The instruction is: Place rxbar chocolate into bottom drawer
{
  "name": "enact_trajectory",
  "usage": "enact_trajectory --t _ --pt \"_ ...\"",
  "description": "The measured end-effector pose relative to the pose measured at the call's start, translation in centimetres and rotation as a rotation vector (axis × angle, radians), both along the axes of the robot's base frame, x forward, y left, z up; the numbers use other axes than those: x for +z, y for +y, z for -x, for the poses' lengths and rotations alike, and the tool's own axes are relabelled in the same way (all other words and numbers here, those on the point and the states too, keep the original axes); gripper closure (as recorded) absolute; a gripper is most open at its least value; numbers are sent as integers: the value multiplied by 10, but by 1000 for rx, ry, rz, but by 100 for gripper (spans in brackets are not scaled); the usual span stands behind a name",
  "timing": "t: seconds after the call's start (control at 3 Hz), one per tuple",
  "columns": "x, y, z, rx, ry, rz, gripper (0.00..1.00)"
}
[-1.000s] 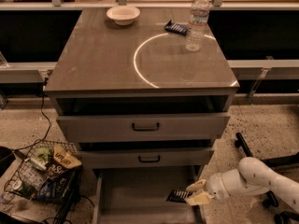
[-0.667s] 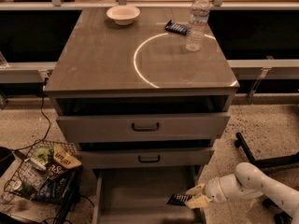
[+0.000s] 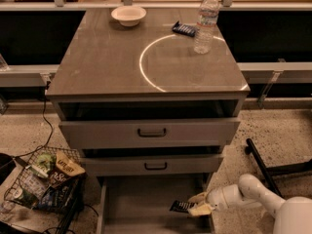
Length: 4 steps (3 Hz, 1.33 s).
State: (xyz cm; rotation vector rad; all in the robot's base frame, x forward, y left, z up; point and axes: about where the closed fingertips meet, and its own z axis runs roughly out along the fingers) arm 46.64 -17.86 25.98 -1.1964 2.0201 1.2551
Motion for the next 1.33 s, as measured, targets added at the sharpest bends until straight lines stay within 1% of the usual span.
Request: enact_trajectory --t 0.33,0.67,1.0,1.33 --pt "-15 16 -9 -10 -22 -48 100" --pt "-17 18 -8 -8 -18 -51 74" --pt "-18 20 -7 -6 -16 -53 52" --pt "-20 24 -6 -2 -12 -57 20"
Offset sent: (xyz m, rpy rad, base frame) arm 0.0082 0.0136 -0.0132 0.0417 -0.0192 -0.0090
